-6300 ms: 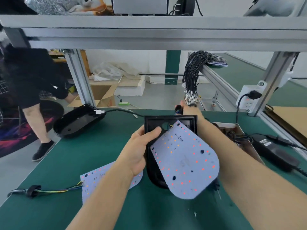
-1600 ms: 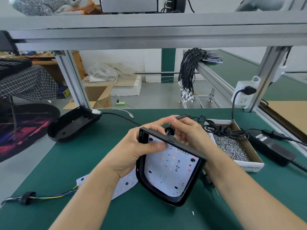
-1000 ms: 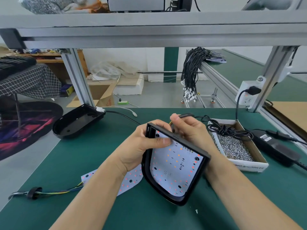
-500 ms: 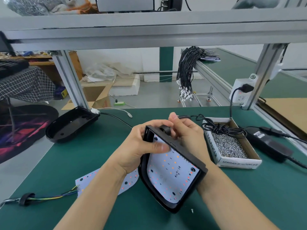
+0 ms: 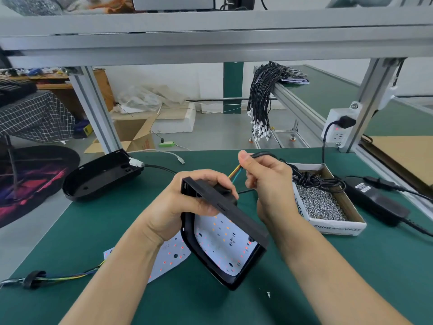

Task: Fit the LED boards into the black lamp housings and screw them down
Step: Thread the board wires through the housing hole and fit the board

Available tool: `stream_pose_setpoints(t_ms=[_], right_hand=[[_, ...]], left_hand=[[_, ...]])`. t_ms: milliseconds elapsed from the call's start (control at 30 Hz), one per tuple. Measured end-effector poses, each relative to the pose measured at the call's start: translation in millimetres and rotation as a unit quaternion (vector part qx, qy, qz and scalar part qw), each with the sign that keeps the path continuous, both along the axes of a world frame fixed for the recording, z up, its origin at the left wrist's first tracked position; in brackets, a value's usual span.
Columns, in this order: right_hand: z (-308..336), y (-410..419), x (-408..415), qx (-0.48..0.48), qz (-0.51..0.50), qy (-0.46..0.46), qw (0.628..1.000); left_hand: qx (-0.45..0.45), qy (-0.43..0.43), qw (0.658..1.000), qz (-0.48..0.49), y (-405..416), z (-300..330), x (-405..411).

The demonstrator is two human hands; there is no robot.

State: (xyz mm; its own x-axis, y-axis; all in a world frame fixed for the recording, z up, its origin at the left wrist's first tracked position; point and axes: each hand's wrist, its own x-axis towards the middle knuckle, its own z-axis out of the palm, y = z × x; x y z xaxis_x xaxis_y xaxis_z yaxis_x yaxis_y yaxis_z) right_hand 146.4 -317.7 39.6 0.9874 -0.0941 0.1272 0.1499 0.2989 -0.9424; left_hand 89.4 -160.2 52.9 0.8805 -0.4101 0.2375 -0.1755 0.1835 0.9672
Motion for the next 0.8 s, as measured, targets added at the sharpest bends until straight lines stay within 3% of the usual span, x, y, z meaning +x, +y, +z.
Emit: stream_pose_setpoints(t_ms=[100,167,300,400,533,800], right_hand=[[-0.5,-3.7,-2.2,0.045,0.056,0.016,0.997],[-0.9,-6.6,-9.8,0.045,0.174,0.048,0.983],[2.2,-12.9,-22.5,-0.102,0.354,0.027,0.929],[11.5,-18.1,-24.3,-0.132,0.346,0.003,0.929],[19.4,-30.1,-23.4,-0.051,0.369,0.037,0.927],[19.6,-38.7,-27.1,-0.024,0.396,0.096,0.913]], left_hand=[[-0.004,0.0,1.0,-0.001,-0.2,-0.8,-0.7],[-0.01,0.001,1.0,-0.01,1.1,-1.2,-4.5],[-0.02,-0.007,1.0,0.016,4.0,1.2,-11.3],[-0.017,-0.016,0.998,0.058,2.2,-0.2,-13.9],[-0.002,-0.031,0.985,0.17,2.8,-9.6,-16.6],[-0.01,-0.06,0.984,0.166,-3.8,-11.4,-16.3]])
